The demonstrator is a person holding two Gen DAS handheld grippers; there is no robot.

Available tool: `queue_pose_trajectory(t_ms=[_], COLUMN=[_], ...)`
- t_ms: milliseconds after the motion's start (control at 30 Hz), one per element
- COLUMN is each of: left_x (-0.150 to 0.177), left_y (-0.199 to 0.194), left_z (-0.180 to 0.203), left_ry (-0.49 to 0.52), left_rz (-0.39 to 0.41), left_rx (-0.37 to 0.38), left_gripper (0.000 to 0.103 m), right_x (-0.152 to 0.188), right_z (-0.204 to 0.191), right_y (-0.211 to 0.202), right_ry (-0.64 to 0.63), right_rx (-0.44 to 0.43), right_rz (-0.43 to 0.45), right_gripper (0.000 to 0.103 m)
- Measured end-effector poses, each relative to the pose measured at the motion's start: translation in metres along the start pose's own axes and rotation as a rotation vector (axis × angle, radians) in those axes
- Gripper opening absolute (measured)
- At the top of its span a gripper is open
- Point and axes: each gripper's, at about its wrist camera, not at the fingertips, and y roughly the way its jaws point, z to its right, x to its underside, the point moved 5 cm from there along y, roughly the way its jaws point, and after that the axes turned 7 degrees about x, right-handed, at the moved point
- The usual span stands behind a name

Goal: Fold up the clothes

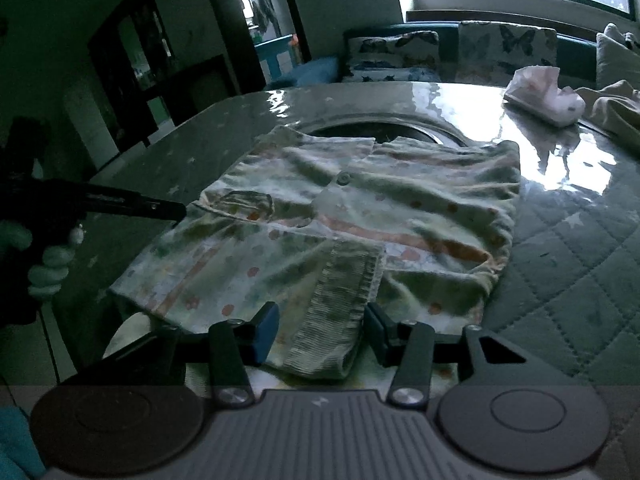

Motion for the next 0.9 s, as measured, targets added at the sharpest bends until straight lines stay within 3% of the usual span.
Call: queue_pose_trajectory(t_ms=[67,100,233,300,367,467,600,733,900], left_x=[0.002,0.002,0.004,0.005,0.006,0.0,-0.009,-0.006,-0.004], left_y=[0.003,0.003,-0.004,-0.007,-0.007,-0.012,-0.012,0.009,0.019], left_z=[-0.001,0.0,0.001,-0.002,-0.007,-0.003,0.019,0.023,0.019], left_ry=[-0.003,-0.002,0.028,0.037,0.021,0.019,0.057,0.085,0.116], left_rz=[-0.003,-0.001,0.023,0.03,0.022,0.04,0.052,-0.002,-0.013], left_rx=[0.018,0.024,-0.041,-0.091,-0.092,-0.049,0.061,0.074,0.056], left_gripper=[0.023,0.009,0.0,0.0,0.0,0.001,0.003,0.003,0.003], right_x=[0.0,0.0,-0.001,-0.001,-0.001,-0.002,-0.001,0.0,0.004], right_z=[0.0,0.0,-0.004,-0.005,-0.006,-0.004,0.0,-0.003,-0.002], right_y=[0.0,0.0,0.0,0.001,0.002,0.001,0.003,0.001,-0.003], right_ry=[0.0,-0.002,-0.015,-0.024,-0.033,-0.02,0.002,-0.011,-0.011], right_rx=[0.002,0.004,0.004,0.007,0.01,0.013,0.018,0.013,0.029], right_rz=[-0.005,-0.007,-0.008,-0.009,-0.009,-0.003,-0.016,-0.023,-0.041], right_gripper=[0.048,0.048,0.048,0.048,0.048,0.048,0.046,0.023,0.021])
